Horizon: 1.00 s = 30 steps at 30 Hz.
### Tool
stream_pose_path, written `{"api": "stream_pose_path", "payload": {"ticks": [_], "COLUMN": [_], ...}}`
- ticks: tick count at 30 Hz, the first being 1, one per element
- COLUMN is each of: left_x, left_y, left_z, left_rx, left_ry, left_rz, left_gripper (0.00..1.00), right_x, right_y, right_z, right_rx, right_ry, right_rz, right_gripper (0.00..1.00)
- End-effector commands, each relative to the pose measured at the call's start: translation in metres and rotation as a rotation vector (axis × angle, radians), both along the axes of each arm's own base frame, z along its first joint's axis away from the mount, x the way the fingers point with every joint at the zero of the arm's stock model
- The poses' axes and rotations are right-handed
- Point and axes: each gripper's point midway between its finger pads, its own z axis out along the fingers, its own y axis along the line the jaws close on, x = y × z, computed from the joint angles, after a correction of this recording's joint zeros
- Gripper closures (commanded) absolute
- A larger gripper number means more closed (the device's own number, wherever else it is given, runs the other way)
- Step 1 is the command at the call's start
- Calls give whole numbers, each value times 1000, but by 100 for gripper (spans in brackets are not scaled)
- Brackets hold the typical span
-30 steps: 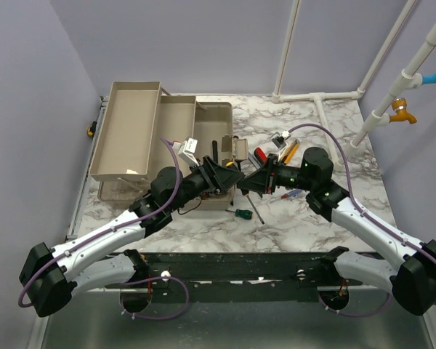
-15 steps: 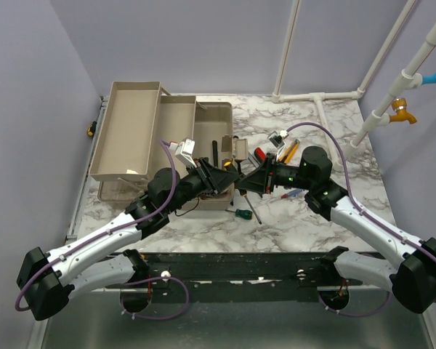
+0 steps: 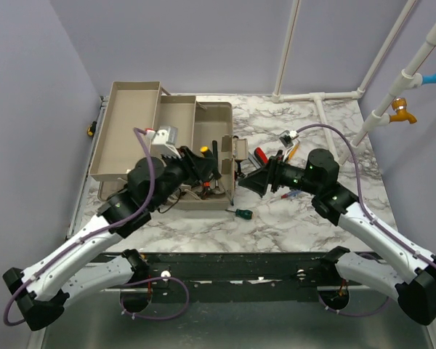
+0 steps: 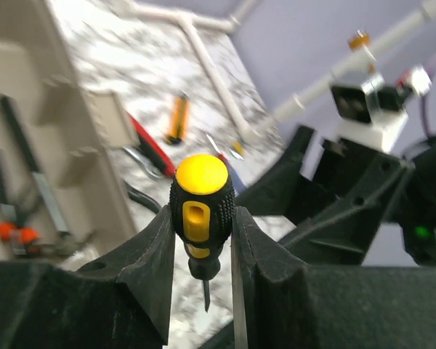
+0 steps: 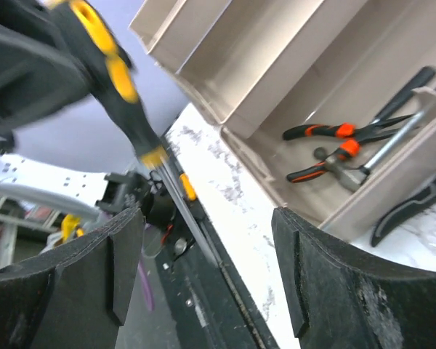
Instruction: Pack the tool kit
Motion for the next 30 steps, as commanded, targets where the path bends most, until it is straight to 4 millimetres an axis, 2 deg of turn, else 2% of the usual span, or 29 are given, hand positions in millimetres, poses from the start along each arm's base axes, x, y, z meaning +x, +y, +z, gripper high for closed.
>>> {"api": "stream_pose_path", "payload": {"ticks": [1, 3, 6, 9, 11, 15, 18, 21, 22, 26, 28, 30], "left_x": [19, 26, 36, 53, 66, 96, 118, 133, 138, 144, 146, 148], "left_y": [90, 121, 152, 159, 157, 142, 128, 121, 118, 111, 108, 105], "left_z": [29, 43, 68, 75, 72, 47, 27, 7, -3, -37, -51, -61], "left_rx": [305, 396, 503, 614, 683, 790, 825, 860, 876, 898, 918, 922], "left_ry": [-107, -129, -183, -203, -181, -113, -86, -35, -3, 169, 217, 242], "left_rz": [298, 414, 534, 555, 539, 474, 422, 382, 362, 274, 252, 233], "left_gripper": [100, 100, 100, 100, 100, 100, 100, 100, 100, 99, 93, 84], "right_x": [18, 19, 22, 31, 47, 67, 69, 67, 67, 74, 82, 94], "right_y": [-22, -27, -31, -42, -62, -109, -138, -166, -173, -196, -204, -204], "right_z": [12, 12, 11, -1, -15, -44, -61, -75, -78, -97, -102, -105], "right_rx": [-49, -53, -63, -119, -194, -357, -448, -502, -513, -677, -765, -794], "right_ry": [-73, -83, -81, -44, -6, 74, 126, 173, 180, 230, 250, 261], "right_rz": [-181, -211, -242, -326, -471, -744, -894, -1042, -1084, -1220, -1291, -1315], "right_gripper": [23, 23, 23, 23, 23, 23, 22, 13, 13, 14, 16, 16]}}
